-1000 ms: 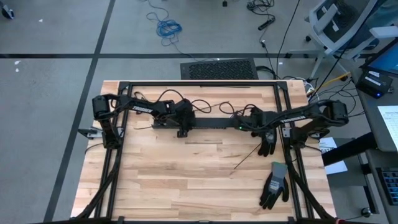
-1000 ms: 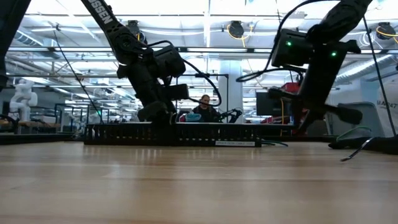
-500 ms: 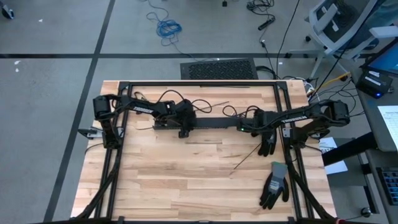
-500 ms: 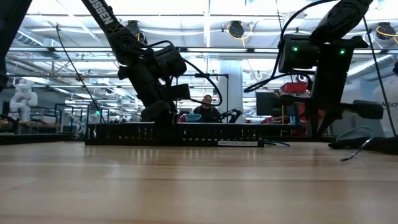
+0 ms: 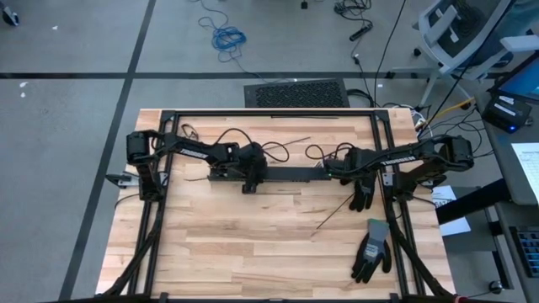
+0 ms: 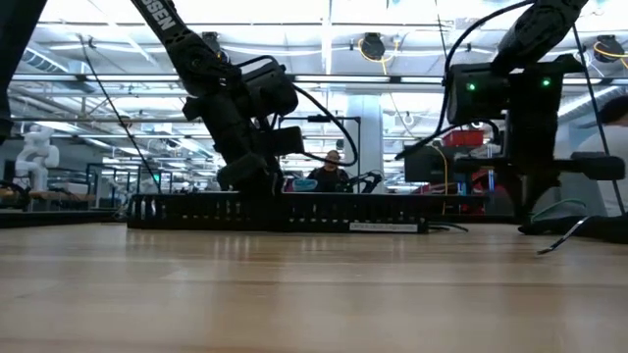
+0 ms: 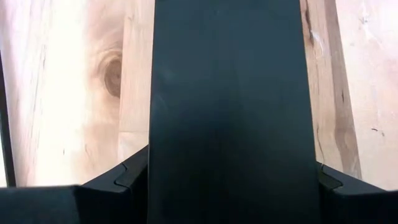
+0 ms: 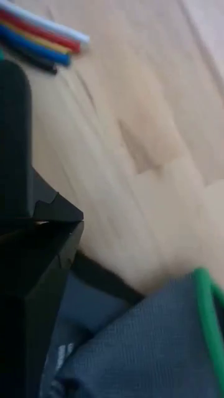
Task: Ziptie cables
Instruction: Close the black cable duct cover
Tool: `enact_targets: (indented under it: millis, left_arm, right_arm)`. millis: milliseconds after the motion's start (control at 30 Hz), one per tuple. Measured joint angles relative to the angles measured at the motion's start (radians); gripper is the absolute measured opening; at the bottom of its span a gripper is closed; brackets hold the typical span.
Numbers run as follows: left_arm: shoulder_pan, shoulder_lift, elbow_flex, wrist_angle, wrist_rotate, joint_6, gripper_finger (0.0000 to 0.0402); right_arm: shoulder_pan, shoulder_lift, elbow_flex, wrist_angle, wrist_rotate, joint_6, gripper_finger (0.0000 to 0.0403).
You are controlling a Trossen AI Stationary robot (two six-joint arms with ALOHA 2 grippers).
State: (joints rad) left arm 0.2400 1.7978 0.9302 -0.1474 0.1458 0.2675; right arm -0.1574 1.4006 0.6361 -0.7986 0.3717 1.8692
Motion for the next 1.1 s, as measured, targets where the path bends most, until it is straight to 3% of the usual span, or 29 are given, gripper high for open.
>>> enact_targets:
  millis: [367,500,733,1100]
  left_arm:
    - [-0.007,0.005,-0.004,0.031,-0.025,-0.061,0.0251]
    - [-0.007,0.005,-0.005,0.039,-0.03,-0.057,0.0251]
    - [-0.008,0.006,-0.003,0.054,-0.04,-0.049,0.0251]
    - [-0.007,0.005,-0.004,0.041,-0.052,-0.052,0.0251]
  right_arm:
    - [-0.011,0.001,-0.006,0.314,0.035,-0.049,0.0]
    - [-0.011,0.001,0.005,0.285,0.023,-0.052,0.0]
    - [-0.002,-0.006,0.028,0.039,-0.036,-0.051,0.0]
    - [0.041,-0.004,0.027,0.292,0.008,-0.015,0.0]
